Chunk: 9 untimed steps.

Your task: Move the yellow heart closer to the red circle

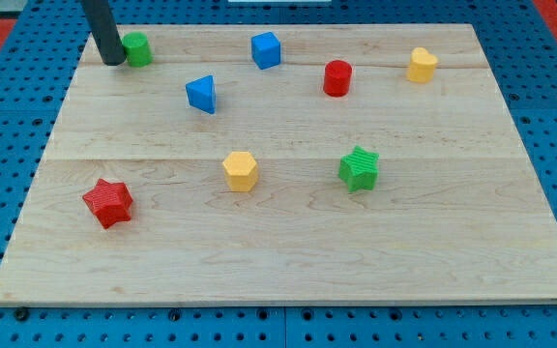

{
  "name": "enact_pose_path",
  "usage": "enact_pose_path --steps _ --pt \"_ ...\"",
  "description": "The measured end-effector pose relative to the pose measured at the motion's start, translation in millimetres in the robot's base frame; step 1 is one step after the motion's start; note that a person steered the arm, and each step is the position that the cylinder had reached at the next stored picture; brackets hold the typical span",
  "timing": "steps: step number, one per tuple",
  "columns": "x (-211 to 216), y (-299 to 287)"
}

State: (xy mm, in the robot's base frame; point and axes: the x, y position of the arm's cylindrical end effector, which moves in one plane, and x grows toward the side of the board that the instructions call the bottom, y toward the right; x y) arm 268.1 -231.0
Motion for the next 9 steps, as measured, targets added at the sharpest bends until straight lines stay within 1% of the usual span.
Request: enact_pose_path --steps 1,2,3,4,5,6,7,8,9 --pt "8 2" --pt "58 12" --pt "75 38" --pt "78 73" --pt "119 79" --pt "146 158" --pt "125 289" --pt "91 417" --pt "43 539"
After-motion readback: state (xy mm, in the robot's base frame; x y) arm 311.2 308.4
